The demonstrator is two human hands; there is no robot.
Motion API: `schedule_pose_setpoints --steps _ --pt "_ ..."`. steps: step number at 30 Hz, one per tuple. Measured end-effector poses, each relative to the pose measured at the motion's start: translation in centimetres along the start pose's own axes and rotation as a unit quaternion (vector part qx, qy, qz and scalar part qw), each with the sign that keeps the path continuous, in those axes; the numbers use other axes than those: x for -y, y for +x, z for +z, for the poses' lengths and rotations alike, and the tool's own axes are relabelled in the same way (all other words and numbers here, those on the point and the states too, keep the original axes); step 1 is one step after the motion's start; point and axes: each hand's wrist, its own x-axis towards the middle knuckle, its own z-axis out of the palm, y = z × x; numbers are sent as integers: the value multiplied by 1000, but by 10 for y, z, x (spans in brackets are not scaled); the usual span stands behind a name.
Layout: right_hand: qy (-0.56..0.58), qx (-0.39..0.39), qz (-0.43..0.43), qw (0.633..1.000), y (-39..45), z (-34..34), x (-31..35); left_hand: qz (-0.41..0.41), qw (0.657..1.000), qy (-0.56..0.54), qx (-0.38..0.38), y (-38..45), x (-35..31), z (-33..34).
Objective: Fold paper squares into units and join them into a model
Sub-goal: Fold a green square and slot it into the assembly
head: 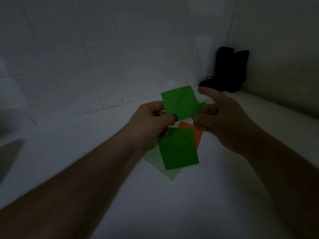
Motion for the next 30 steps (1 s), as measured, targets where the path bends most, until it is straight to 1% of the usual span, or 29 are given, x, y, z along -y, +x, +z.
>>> schedule_pose_setpoints --steps 2,5,10,12,14,18,22,30 --pt "-7 4 0 1000 -1 1 1 -1 1000 -6 4 0 -1 1" --pt "34 13 7 999 -2 2 3 -2 1000 -23 12 0 -1 2" --pt "101 14 10 995 0 9 3 14 987 -156 31 -4 -1 11" --pt "113 17 3 993 0 12 1 25 983 -179 22 -6 -1 17" --pt "123 21 -1 992 0 13 -1 34 982 -185 12 -6 0 20" --pt "102 8 -13 995 0 14 -2 23 984 -178 -20 -5 0 20" --pt "98 2 -9 995 -4 14 2 18 983 -184 -4 -6 -2 20" --pt "68 1 -5 998 -3 13 1 4 991 -131 -18 -3 -1 14"
